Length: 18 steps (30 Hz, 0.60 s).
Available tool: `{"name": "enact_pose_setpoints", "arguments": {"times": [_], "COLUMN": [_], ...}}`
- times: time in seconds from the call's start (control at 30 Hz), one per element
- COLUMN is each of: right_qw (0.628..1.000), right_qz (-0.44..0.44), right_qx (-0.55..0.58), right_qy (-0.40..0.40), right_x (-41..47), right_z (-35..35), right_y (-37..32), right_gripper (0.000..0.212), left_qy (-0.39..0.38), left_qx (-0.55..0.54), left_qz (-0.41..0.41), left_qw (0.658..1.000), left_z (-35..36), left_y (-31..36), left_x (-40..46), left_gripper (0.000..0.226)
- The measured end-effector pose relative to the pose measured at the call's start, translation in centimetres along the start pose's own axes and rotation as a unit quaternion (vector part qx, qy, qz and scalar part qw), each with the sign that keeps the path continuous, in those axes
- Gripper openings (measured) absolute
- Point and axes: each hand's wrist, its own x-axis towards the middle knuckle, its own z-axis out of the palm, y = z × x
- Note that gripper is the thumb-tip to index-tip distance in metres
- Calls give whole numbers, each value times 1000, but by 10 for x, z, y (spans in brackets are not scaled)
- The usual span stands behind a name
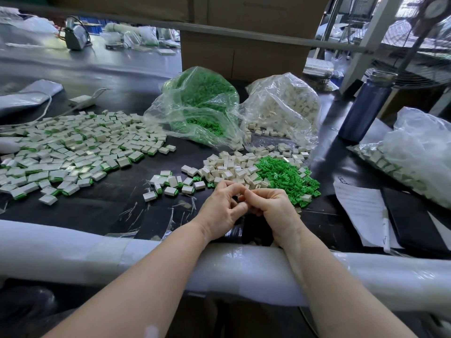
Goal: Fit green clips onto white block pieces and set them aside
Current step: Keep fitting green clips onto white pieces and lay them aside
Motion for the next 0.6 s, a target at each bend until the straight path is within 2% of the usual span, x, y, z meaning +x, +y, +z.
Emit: {"name": "enact_pose_setpoints", "arguments": {"times": [0.17,0.6], "right_qw": [999,1000], "right_qz": [-13,-6], "right_qx": [-40,-16], "right_qy": [-15,8], "right_x": [0,0], "right_z": [-1,0], "right_y": [0,0], "right_gripper": [23,24], "left_qy": [2,-4], "left_qx": [-10,7], "left_qz": [0,-1], "left_qw": [1000,1000], "left_z": [-1,1], "left_y": [1,1], "left_x": [0,0], "left_gripper": [17,17]}}
